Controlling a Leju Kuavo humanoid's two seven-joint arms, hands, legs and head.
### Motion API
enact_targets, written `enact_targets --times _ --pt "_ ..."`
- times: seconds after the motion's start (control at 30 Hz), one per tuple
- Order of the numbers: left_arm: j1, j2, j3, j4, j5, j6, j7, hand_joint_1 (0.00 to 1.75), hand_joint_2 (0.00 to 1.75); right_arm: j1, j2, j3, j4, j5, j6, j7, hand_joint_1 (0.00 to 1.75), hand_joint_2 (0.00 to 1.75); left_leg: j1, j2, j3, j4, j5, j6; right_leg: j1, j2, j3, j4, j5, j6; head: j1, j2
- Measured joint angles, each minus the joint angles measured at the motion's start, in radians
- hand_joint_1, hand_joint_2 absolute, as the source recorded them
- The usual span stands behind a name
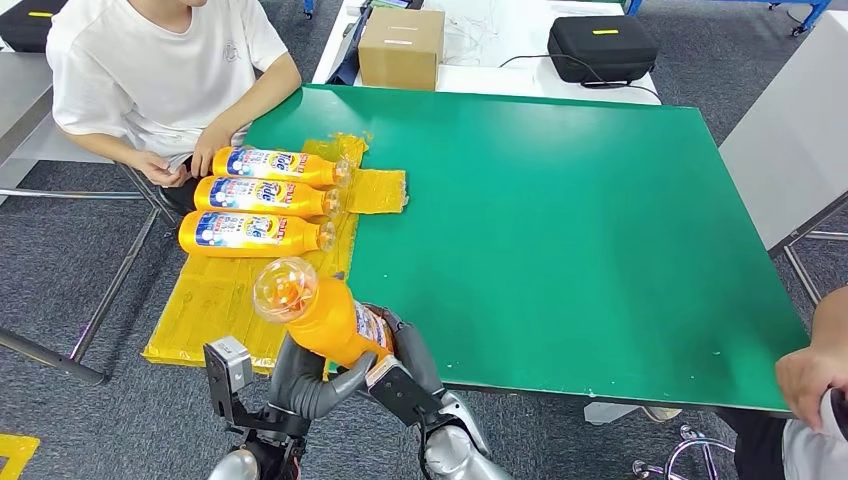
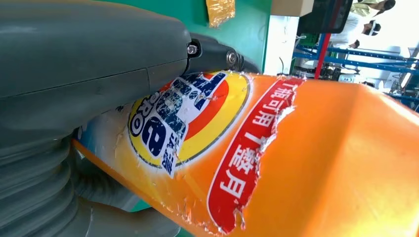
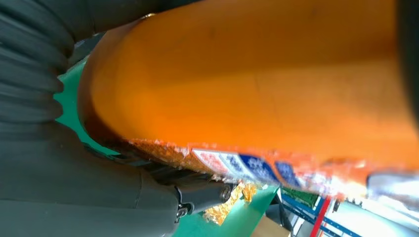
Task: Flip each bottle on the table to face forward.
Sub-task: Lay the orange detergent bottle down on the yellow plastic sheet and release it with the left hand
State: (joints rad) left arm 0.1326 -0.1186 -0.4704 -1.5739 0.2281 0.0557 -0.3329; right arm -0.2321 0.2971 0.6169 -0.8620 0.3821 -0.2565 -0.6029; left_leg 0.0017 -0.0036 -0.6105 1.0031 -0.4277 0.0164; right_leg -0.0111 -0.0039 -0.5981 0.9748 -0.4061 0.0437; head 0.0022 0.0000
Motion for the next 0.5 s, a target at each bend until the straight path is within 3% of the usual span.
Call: enact_targets --times 0.1,0.13,0.17,0.2,0.27,0.3,0.33,0.5 --pt "-0.001 0.0 0.005 0.005 -0.004 0.0 0.001 1.75 1.75 -0.003 0.0 0.008 0.006 0.004 -0.014 0.006 1.75 1.75 0.0 0.0 0.0 0.0 0.0 0.0 0.0 0.0 0.0 0.0 0.0 0.0 0.0 0.0" --pt "-0.002 0.0 0.006 0.007 -0.007 -0.001 0.002 1.75 1.75 -0.003 0.001 0.01 0.008 0.005 -0.022 0.009 1.67 1.75 0.0 0.0 0.0 0.0 0.0 0.0 0.0 0.0 0.0 0.0 0.0 0.0 0.0 0.0" --pt "-0.003 0.0 0.008 0.008 -0.009 -0.004 0.001 1.75 1.75 -0.005 0.001 0.013 0.011 0.006 -0.028 0.012 1.34 1.75 0.0 0.0 0.0 0.0 0.0 0.0 0.0 0.0 0.0 0.0 0.0 0.0 0.0 0.0" --pt "-0.004 -0.001 0.011 0.01 -0.008 -0.011 -0.001 1.75 1.75 -0.006 0.001 0.016 0.014 0.005 -0.033 0.013 0.91 1.75 0.0 0.0 0.0 0.0 0.0 0.0 0.0 0.0 0.0 0.0 0.0 0.0 0.0 0.0" --pt "-0.006 -0.004 0.021 0.014 -0.003 -0.034 -0.009 1.75 1.75 -0.009 0.001 0.024 0.02 -0.001 -0.033 0.012 0.11 0.87 0.0 0.0 0.0 0.0 0.0 0.0 0.0 0.0 0.0 0.0 0.0 0.0 0.0 0.0" --pt "-0.007 -0.006 0.027 0.015 0.0 -0.048 -0.013 1.75 1.75 -0.011 0.001 0.029 0.023 -0.007 -0.029 0.012 0.0 0.44 0.0 0.0 0.0 0.0 0.0 0.0 0.0 0.0 0.0 0.0 0.0 0.0 0.0 0.0" --pt "-0.008 -0.01 0.032 0.016 0.004 -0.061 -0.015 1.75 1.75 -0.013 0.001 0.034 0.026 -0.014 -0.024 0.01 0.0 0.0 0.0 0.0 0.0 0.0 0.0 0.0 0.0 0.0 0.0 0.0 0.0 0.0 0.0 0.0" --pt "-0.011 -0.021 0.051 0.016 0.025 -0.114 -0.015 1.75 1.75 -0.023 0.001 0.057 0.031 -0.061 -0.015 0.01 0.0 0.0 0.0 0.0 0.0 0.0 0.0 0.0 0.0 0.0 0.0 0.0 0.0 0.0 0.0 0.0"
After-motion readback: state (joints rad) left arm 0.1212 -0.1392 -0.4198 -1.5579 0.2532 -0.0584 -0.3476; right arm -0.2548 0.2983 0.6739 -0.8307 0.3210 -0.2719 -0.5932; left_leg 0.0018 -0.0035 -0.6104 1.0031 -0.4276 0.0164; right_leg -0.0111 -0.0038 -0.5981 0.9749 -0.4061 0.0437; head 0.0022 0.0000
